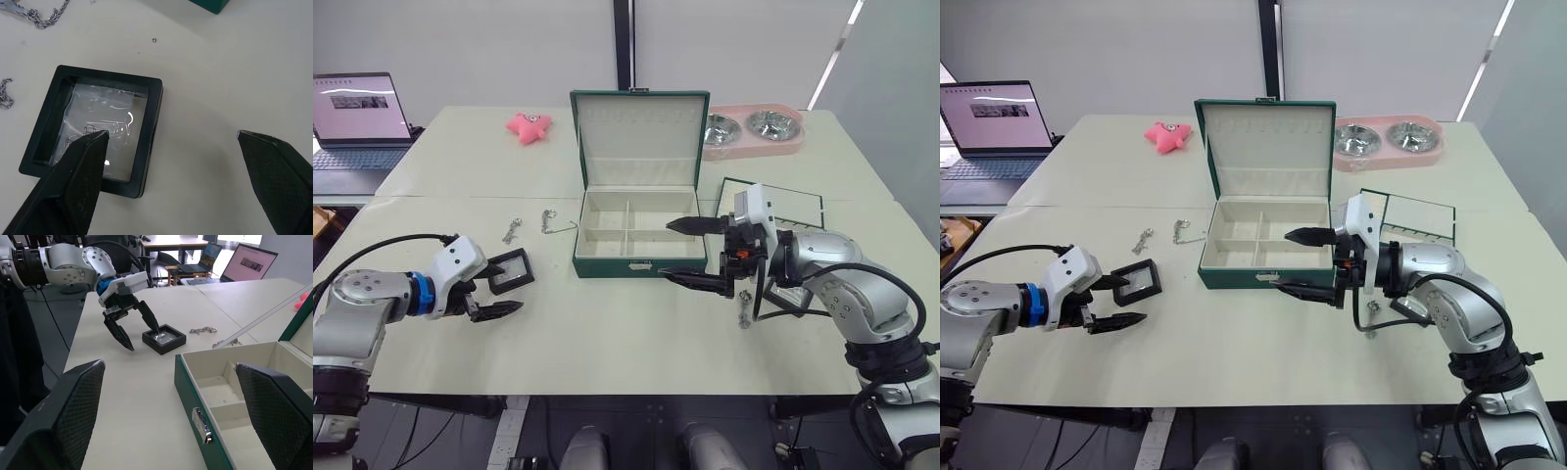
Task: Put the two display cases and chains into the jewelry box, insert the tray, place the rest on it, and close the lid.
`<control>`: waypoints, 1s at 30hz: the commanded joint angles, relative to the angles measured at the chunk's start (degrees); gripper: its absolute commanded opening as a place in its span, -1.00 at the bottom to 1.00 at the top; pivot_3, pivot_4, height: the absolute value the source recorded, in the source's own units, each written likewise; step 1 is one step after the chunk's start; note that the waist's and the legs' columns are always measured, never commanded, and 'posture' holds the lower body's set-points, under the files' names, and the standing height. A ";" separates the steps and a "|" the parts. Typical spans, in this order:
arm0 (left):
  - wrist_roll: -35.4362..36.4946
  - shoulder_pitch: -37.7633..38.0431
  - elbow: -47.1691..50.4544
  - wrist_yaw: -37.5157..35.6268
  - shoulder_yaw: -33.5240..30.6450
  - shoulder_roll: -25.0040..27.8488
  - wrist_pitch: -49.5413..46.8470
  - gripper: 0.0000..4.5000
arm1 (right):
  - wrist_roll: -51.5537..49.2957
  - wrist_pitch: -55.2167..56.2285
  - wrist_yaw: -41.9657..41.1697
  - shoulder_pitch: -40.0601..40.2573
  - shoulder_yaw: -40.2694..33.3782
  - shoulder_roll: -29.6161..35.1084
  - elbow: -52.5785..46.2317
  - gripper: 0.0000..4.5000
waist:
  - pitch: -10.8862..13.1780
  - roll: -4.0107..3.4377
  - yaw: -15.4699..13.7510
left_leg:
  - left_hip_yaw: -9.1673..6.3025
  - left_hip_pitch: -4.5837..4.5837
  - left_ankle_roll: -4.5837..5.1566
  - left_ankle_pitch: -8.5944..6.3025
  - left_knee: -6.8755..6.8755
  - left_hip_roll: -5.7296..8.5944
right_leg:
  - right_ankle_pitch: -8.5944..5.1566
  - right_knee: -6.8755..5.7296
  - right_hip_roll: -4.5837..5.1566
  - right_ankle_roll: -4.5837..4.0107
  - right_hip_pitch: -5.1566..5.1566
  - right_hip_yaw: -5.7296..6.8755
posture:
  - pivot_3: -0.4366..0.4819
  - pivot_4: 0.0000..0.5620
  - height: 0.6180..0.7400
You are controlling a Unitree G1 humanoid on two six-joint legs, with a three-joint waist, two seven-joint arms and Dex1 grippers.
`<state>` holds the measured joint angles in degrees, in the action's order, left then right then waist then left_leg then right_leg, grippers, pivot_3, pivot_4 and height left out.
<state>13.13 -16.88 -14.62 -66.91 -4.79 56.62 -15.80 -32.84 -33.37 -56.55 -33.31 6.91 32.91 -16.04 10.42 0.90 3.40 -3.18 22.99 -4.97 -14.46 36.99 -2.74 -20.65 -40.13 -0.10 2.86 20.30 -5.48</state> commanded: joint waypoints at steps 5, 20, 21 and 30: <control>-1.09 -1.31 -0.59 0.65 0.15 -0.77 1.09 -0.22 | -0.22 0.71 0.32 -1.14 -1.07 -0.55 -1.40 1.00 | 0.00 0.00 0.00 | 0.00 0.00 0.00 0.00 0.00 0.00 | 0.00 0.00 0.00 0.00 0.00 0.01 | -0.05 -0.47 1.00; -4.38 -3.05 -4.09 2.00 1.96 -2.28 3.63 -0.71 | -0.20 0.68 0.36 -0.82 -1.28 -0.47 -1.29 1.00 | 0.00 0.00 -0.01 | -0.01 -0.01 0.00 0.00 0.00 0.00 | 0.00 0.00 0.00 0.00 -0.01 0.01 | -0.05 -0.47 1.00; -4.70 -3.17 -4.55 2.23 2.10 -2.35 4.00 -0.71 | -0.14 0.73 0.38 -0.76 -1.28 -0.46 -1.28 1.00 | 0.00 0.00 0.00 | 0.00 -0.01 0.00 0.00 0.00 0.00 | 0.00 0.00 0.00 0.00 -0.01 0.01 | -0.05 -0.47 1.00; -4.75 -3.54 -5.26 2.33 1.77 -2.73 4.59 -0.99 | 0.15 1.00 0.46 -0.65 -1.22 -0.51 -1.12 1.00 | 0.00 0.00 0.01 | -0.01 -0.02 0.00 0.00 0.00 0.00 | 0.00 -0.04 0.00 0.00 -0.01 0.01 | -0.05 -0.47 1.00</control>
<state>8.75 -20.23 -19.84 -64.91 -2.67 53.78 -11.74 -32.66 -33.33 -56.20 -33.30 6.88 32.54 -16.03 10.42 0.90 3.41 -3.19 22.97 -4.97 -14.45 36.99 -2.73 -20.65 -40.18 -0.11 2.86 20.29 -5.47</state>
